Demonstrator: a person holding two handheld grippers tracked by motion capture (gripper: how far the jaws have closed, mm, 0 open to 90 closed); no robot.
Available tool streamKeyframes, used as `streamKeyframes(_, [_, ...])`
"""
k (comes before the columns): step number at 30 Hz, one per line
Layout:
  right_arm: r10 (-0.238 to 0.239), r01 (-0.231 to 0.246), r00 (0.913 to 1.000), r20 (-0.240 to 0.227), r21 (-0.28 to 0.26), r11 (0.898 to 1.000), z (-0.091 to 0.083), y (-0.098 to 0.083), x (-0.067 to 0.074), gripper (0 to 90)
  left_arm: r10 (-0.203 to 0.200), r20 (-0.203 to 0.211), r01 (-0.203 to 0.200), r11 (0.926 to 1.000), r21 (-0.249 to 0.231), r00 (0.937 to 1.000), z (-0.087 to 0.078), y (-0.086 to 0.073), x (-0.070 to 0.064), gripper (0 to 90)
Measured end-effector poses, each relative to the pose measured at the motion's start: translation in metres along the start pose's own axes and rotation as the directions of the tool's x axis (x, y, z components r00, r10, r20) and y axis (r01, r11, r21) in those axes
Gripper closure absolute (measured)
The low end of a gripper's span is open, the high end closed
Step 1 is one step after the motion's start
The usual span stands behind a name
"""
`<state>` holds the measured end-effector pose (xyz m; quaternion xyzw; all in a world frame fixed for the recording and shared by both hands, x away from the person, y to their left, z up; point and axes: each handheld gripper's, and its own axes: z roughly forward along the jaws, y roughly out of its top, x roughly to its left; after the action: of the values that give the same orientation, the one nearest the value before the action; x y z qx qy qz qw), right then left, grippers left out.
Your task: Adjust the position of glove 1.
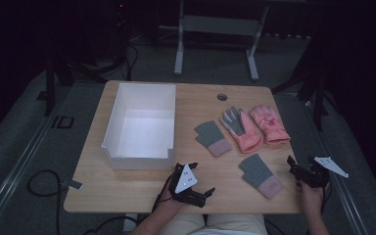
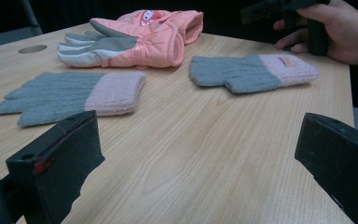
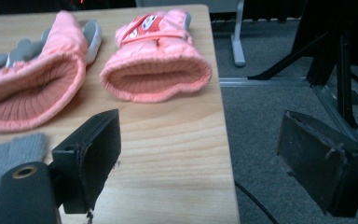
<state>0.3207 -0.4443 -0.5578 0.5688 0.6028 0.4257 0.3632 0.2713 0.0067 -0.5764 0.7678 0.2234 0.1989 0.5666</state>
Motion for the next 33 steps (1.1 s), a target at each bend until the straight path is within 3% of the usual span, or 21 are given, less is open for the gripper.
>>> streamKeyframes(3, [0.006,-0.006,0.9998,0.020,-0.007,1.000,0.000,0.000,0.000,13.7,0.001,-0.010,-0.001,1.0000,0.001,0.9999,0.000,0.000,0.001,0.0])
streamKeyframes(4, [0.003,-0.003,0.9996,0.027,-0.008,1.000,0.000,0.000,0.000,13.6,0.021,-0.022,-0.020,0.9997,0.013,0.9996,0.001,0.000,0.002,0.0])
streamKeyframes(7, [-0.045,0.045,0.9972,0.061,-0.008,0.999,0.000,0.000,0.006,13.6,0.041,-0.020,-0.040,0.9989,0.022,0.9990,0.003,0.001,0.000,0.0])
streamKeyframes(13, [-0.068,0.067,0.9909,0.116,0.016,0.998,0.004,0.001,0.009,13.7,0.026,-0.020,-0.026,0.9996,0.006,0.9995,0.001,0.000,0.002,0.0])
streamKeyframes(19, [-0.072,0.070,0.9883,0.135,0.019,0.997,0.004,0.001,0.010,13.7,-0.007,-0.008,0.007,1.0000,-0.007,0.9999,0.000,-0.001,0.006,0.0])
streamKeyframes(27, [-0.095,0.089,0.9839,0.151,0.049,0.995,0.005,0.001,0.013,13.6,0.008,-0.013,-0.008,0.9997,-0.023,0.9999,-0.002,-0.001,0.004,0.0])
streamKeyframes(30, [-0.056,0.046,0.9873,0.149,0.072,0.996,0.006,0.002,0.010,13.6,0.004,-0.015,-0.004,0.9997,-0.025,0.9999,-0.002,-0.001,0.004,0.0])
streamKeyframes(33, [-0.062,0.051,0.9869,0.149,0.078,0.996,0.006,0.002,0.011,13.6,-0.009,-0.012,0.008,0.9996,-0.028,0.9999,-0.003,-0.002,0.005,0.0])
